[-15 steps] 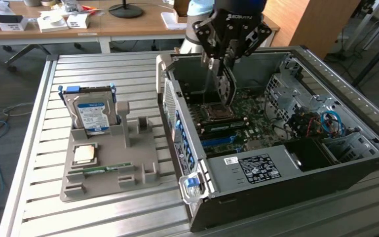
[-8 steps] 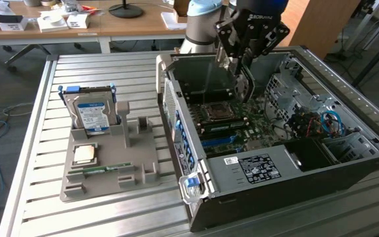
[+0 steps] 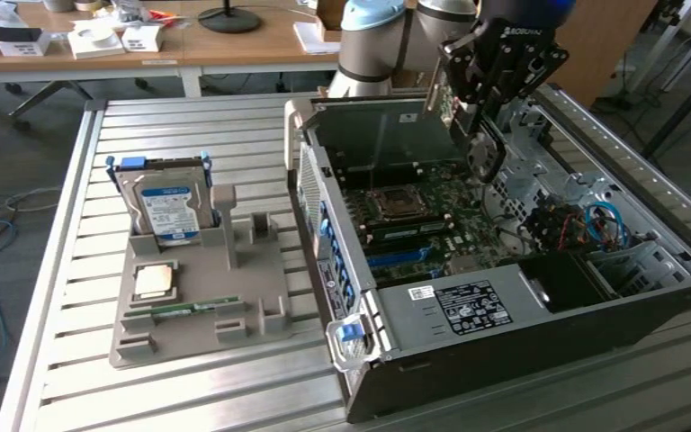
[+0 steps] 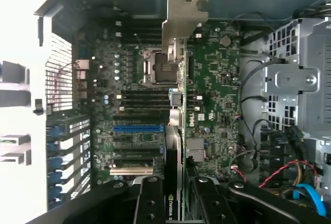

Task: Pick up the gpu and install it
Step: 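Pick up the gpu and move the gpu toward the slot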

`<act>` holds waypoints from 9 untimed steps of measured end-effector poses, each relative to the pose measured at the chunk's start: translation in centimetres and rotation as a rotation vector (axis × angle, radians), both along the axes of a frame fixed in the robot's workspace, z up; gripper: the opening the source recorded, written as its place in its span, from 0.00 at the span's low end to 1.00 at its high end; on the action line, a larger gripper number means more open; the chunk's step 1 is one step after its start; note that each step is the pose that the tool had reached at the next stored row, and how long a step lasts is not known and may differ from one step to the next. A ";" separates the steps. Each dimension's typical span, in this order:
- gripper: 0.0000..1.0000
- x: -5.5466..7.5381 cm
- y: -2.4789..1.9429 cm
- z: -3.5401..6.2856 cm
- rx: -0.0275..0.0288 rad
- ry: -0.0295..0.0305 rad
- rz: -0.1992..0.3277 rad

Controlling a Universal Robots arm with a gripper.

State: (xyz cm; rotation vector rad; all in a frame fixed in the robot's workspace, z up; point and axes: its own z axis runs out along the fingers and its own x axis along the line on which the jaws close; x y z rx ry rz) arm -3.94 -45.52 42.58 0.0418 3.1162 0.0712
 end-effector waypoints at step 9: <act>0.26 0.9 0.00 -0.02 0.0003 -0.0001 0.000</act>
